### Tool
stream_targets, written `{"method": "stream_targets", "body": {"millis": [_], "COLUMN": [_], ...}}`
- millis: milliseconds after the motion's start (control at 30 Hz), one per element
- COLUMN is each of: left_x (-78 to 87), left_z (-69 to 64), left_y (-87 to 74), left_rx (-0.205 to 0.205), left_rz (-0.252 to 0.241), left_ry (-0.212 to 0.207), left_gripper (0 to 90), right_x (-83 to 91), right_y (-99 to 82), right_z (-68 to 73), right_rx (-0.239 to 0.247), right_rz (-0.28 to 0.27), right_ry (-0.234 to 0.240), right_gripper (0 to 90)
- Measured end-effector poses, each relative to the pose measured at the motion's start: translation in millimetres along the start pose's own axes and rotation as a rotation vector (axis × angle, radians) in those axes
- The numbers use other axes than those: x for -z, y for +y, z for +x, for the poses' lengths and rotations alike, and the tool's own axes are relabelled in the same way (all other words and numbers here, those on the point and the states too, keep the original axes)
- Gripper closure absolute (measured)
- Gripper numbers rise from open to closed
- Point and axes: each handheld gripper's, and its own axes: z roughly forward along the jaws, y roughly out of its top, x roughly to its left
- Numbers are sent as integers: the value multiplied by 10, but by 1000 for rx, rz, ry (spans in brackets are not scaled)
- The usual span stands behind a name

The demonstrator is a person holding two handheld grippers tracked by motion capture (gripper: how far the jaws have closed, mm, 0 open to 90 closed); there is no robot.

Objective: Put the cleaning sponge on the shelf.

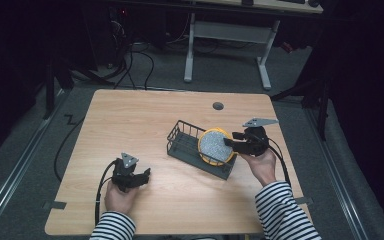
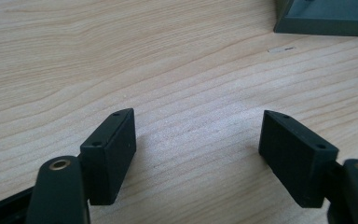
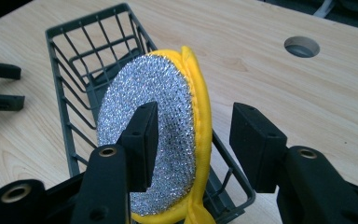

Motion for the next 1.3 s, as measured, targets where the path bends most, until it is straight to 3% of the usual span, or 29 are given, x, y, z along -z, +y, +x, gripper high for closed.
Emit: {"method": "stream_targets", "body": {"millis": [800, 1133, 1300], "left_x": [0, 0, 0], "left_z": [0, 0, 0], "left_y": [0, 0, 0], "left_rx": [-1, 0, 0], "left_rz": [0, 0, 0], "left_ry": [0, 0, 0], "left_gripper": [278, 279, 278], "right_x": [567, 788, 838], "right_y": [-65, -250, -321], "right_z": [-221, -282, -317], "right_rx": [-68, -102, -117], "right_rz": [-97, -148, -147], "right_ry": [-65, -90, -96], "right_gripper": [532, 552, 557]}}
